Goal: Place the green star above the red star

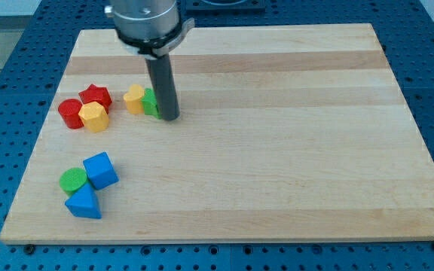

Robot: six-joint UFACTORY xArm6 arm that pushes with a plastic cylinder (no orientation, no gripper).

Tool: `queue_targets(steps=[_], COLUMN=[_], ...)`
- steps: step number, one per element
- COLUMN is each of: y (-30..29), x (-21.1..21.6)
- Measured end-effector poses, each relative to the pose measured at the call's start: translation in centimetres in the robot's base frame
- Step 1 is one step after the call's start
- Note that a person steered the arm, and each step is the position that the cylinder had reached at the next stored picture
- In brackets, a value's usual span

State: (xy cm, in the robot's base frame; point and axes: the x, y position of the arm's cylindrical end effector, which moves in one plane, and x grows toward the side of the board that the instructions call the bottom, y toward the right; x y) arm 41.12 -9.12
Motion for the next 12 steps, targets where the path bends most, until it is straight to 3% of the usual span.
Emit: queue_targets(steps=[1, 2, 3, 4, 5, 7, 9, 12], y=[0.0, 0.6, -1.1, -5.4, -5.5, -1.2, -3.1, -0.6], x=[-4.1, -4.4, -1.1, -2.7, -7.1, -7.9, -10.6, -12.1])
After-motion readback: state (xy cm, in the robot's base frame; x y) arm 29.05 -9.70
